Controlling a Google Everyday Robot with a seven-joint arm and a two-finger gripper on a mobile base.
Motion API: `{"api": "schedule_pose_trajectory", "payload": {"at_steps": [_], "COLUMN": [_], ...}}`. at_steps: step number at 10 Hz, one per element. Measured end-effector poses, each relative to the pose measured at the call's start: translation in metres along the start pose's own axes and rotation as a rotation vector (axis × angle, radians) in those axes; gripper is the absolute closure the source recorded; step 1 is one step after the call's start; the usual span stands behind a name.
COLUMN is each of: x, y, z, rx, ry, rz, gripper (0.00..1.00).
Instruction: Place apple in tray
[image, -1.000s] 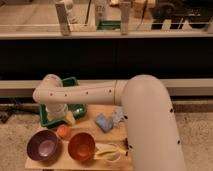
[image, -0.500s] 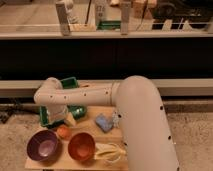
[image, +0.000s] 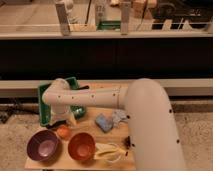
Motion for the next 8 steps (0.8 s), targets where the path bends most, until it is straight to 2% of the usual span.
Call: {"api": "schedule_pose_trajectory", "payload": {"at_steps": [1, 3, 8], "x": [0.000, -0.001, -0.001], "y": [-0.001, -0.001, 0.008], "z": [-0.008, -0.011, 0.013], "rx": [0.029, 0.024, 0.011], "ry": [-0.006, -0.015, -0.038], "rz": [-0.024, -0.060, -0.147], "gripper": [0.20, 0.20, 0.20]}}
